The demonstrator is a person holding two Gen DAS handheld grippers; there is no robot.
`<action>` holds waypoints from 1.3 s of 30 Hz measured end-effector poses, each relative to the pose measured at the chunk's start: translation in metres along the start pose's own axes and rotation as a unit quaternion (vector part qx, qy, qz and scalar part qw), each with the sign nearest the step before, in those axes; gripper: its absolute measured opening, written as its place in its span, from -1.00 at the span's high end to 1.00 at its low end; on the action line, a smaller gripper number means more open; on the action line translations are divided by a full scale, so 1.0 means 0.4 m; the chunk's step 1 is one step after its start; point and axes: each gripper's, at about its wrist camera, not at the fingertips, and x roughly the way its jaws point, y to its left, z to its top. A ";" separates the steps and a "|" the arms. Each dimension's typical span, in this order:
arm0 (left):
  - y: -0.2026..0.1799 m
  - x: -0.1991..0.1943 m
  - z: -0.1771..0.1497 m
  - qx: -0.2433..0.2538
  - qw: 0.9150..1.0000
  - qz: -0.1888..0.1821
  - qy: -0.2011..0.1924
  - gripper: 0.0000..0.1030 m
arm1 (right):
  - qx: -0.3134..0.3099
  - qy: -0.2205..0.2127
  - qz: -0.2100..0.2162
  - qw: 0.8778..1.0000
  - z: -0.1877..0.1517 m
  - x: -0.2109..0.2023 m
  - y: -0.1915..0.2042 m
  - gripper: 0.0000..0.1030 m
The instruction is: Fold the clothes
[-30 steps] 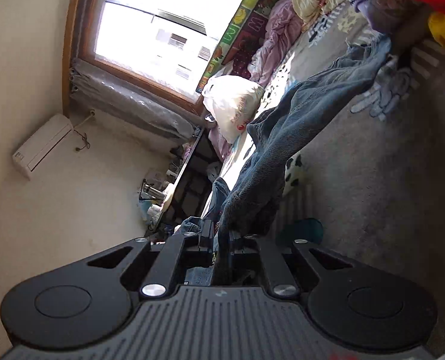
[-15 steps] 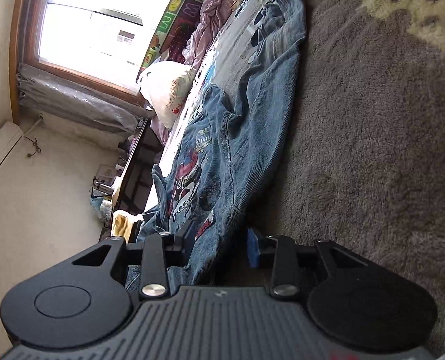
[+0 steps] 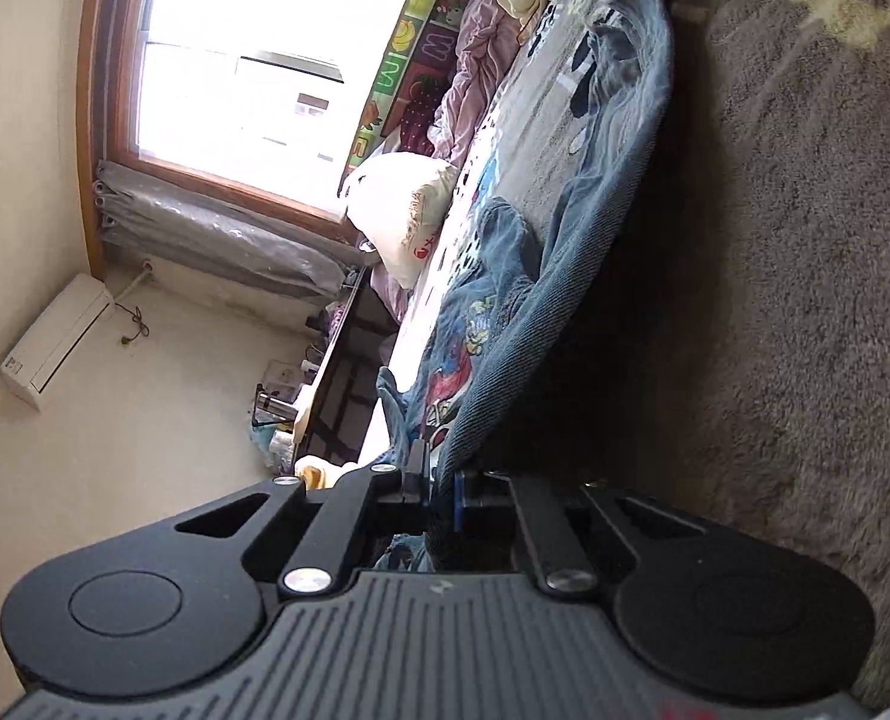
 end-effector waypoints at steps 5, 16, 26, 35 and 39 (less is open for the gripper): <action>0.087 0.060 -0.061 -0.026 0.991 0.052 0.117 0.74 | 0.018 0.020 -0.066 0.997 -0.071 -0.083 0.013 0.84; 0.106 0.003 0.015 -0.053 0.998 0.015 -0.002 -0.10 | -0.011 0.001 -0.127 0.992 -0.124 -0.079 -0.005 0.22; 0.217 0.195 0.191 -0.120 0.992 0.029 -0.003 -0.07 | -0.022 -0.011 -0.129 0.991 -0.092 -0.092 -0.031 0.23; 0.275 0.329 0.315 -0.104 0.995 0.003 -0.001 -0.05 | 0.010 -0.025 -0.099 0.995 -0.003 -0.083 -0.088 0.23; 0.285 0.366 0.343 -0.090 0.996 -0.012 0.005 0.37 | 0.010 -0.029 -0.085 0.996 0.013 -0.075 -0.113 0.35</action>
